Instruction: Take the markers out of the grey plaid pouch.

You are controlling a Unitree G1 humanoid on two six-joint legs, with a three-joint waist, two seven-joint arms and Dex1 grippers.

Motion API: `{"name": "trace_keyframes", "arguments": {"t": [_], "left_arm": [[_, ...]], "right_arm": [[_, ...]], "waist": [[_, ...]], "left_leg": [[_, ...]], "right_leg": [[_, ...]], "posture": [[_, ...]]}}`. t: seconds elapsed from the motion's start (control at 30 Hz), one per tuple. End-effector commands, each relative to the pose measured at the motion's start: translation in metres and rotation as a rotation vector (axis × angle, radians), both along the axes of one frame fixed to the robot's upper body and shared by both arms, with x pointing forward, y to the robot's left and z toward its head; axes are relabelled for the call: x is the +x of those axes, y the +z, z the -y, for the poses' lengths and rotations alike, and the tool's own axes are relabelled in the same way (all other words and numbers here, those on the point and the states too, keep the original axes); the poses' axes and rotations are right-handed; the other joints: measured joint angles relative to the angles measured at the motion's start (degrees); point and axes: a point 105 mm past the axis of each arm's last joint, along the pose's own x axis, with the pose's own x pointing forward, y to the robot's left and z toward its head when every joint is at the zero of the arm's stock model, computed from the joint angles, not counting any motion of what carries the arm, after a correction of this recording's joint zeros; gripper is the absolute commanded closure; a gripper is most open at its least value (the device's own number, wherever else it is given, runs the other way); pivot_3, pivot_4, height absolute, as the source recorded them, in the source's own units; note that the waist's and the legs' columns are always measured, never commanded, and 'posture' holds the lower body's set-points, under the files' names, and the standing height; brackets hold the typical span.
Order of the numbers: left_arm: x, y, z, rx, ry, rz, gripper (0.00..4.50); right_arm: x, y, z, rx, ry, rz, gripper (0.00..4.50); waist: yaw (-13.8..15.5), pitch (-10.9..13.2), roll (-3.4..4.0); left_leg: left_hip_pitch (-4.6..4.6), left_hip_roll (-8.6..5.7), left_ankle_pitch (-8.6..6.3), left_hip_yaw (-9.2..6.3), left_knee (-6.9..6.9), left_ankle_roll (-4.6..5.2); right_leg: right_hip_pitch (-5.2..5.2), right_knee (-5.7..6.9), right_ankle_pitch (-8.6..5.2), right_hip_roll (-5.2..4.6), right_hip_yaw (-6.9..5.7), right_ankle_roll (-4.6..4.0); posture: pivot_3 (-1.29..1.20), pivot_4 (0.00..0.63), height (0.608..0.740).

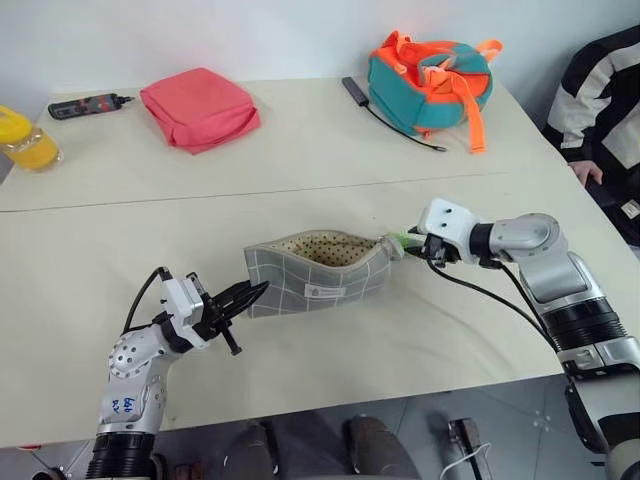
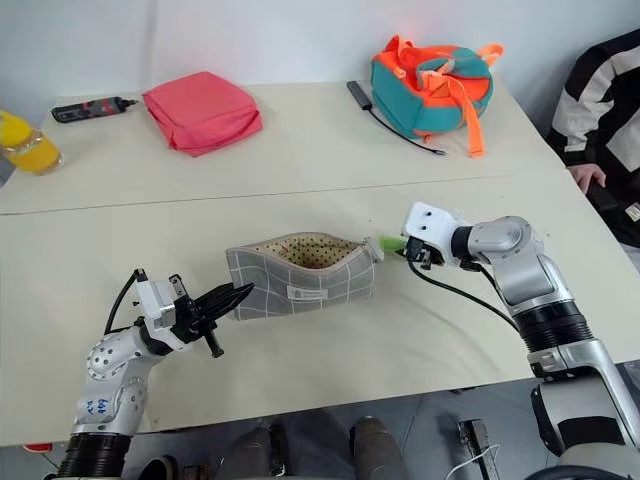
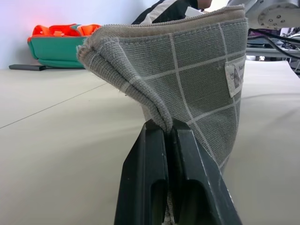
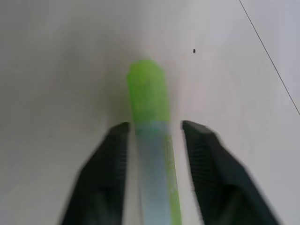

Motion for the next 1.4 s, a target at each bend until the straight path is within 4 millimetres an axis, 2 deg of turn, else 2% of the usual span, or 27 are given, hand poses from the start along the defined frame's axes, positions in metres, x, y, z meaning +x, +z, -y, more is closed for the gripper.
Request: {"name": "trace_keyframes", "arguments": {"t": [0.03,0.13,0.23,0.33,0.4,0.5,0.6,0.7,0.77,0.9,1.07,1.17,1.27,1.4], "left_arm": [[-0.004,0.008,0.005,0.022,-0.031,0.047,4.5],[-0.005,0.008,0.007,0.032,-0.043,0.05,4.5],[-0.008,0.004,0.012,0.062,-0.066,0.055,4.5],[-0.009,0.002,0.015,0.067,-0.075,0.057,4.5],[-0.009,0.003,0.017,0.069,-0.079,0.062,4.5],[-0.011,0.002,0.021,0.084,-0.093,0.071,4.5],[-0.015,0.0,0.026,0.108,-0.117,0.078,4.5],[-0.018,0.0,0.03,0.118,-0.13,0.088,4.5],[-0.019,-0.001,0.031,0.13,-0.135,0.096,4.5],[-0.019,-0.001,0.031,0.127,-0.127,0.098,4.5],[-0.019,-0.001,0.031,0.115,-0.121,0.092,4.5],[-0.013,0.01,0.032,0.111,-0.106,0.14,4.5],[-0.006,0.024,0.032,0.112,-0.078,0.204,4.5],[0.004,0.055,0.031,0.1,-0.037,0.319,4.5]], "right_arm": [[-0.001,0.037,-0.005,0.084,0.025,0.068,1.68],[-0.003,0.086,-0.02,0.233,0.069,0.138,1.68],[-0.013,0.125,-0.043,0.349,0.16,0.181,1.68],[-0.036,0.137,-0.072,0.424,0.294,0.128,1.68],[-0.057,0.134,-0.092,0.44,0.405,0.057,1.68],[-0.072,0.119,-0.108,0.41,0.466,-0.013,2.29],[-0.079,0.092,-0.117,0.317,0.485,-0.054,3.35],[-0.083,0.064,-0.112,0.156,0.49,-0.088,4.42],[-0.087,0.049,-0.102,0.066,0.492,-0.132,4.47],[-0.096,0.041,-0.097,-0.001,0.52,-0.188,4.47],[-0.11,0.023,-0.106,-0.057,0.57,-0.223,4.47],[-0.103,0.014,-0.106,-0.126,0.556,-0.172,4.47],[-0.078,0.025,-0.105,-0.153,0.495,-0.044,4.47],[-0.057,0.056,-0.098,-0.156,0.467,0.068,4.47]], "waist": [[0.1,0.0,0.0],[0.0,0.1,0.09],[-0.3,0.1,0.15],[-0.2,0.1,0.12],[-0.1,0.1,0.11],[0.3,0.1,0.11],[0.6,0.1,0.11],[0.7,0.1,0.11],[0.9,0.1,0.1],[0.8,0.1,0.11],[0.6,0.1,0.11],[0.7,0.1,0.11],[0.7,0.1,0.11],[0.7,0.1,0.11]], "left_leg": [[0.0,0.0,0.0,0.0,0.0,0.0],[-0.01,0.0,0.0,0.01,0.03,0.0],[0.0,0.02,0.0,0.04,0.04,0.0],[0.0,0.09,-0.02,-0.11,0.01,-0.03],[-0.01,0.16,-0.05,-0.17,-0.02,-0.07],[-0.06,0.18,-0.05,-0.18,-0.03,-0.08],[-0.07,0.12,-0.06,-0.17,0.06,-0.06],[-0.07,0.08,-0.06,-0.17,0.19,-0.04],[-0.09,0.05,-0.06,-0.16,0.26,-0.01],[-0.09,0.06,-0.09,-0.16,0.36,0.03],[-0.07,0.16,-0.09,-0.17,0.38,0.02],[-0.08,0.16,-0.09,-0.17,0.39,0.02],[-0.08,0.17,-0.09,-0.17,0.54,0.02],[-0.08,0.17,-0.07,-0.05,0.67,0.06]], "right_leg": [[0.0,0.0,0.0,0.0,0.0,0.0],[-0.01,0.01,0.0,0.0,0.01,0.0],[-0.06,0.11,0.0,0.02,0.05,0.0],[-0.04,0.15,0.0,0.04,-0.08,0.0],[-0.03,0.15,0.0,0.07,-0.13,0.0],[-0.06,0.15,0.0,0.06,-0.13,0.0],[-0.03,0.12,0.0,0.04,-0.12,0.0],[0.02,0.12,0.0,0.04,-0.11,0.0],[0.03,0.12,0.0,0.03,-0.09,0.0],[0.08,0.09,0.0,0.03,-0.08,0.0],[0.09,0.11,0.0,0.14,-0.06,-0.02],[0.09,0.11,0.0,0.13,-0.06,-0.01],[0.13,0.12,0.0,0.16,-0.05,-0.02],[0.15,0.13,0.0,0.18,0.02,-0.02]], "posture": [[0.0,0.15,0.74],[0.0,0.15,0.74],[0.0,0.15,0.74],[0.0,0.15,0.74],[0.0,0.15,0.74],[0.0,0.15,0.74],[0.0,0.15,0.74],[0.0,0.15,0.74],[0.0,0.15,0.74],[0.0,0.15,0.74],[0.0,0.15,0.74],[0.0,0.15,0.74],[0.0,0.15,0.74],[0.0,0.15,0.74]]}}
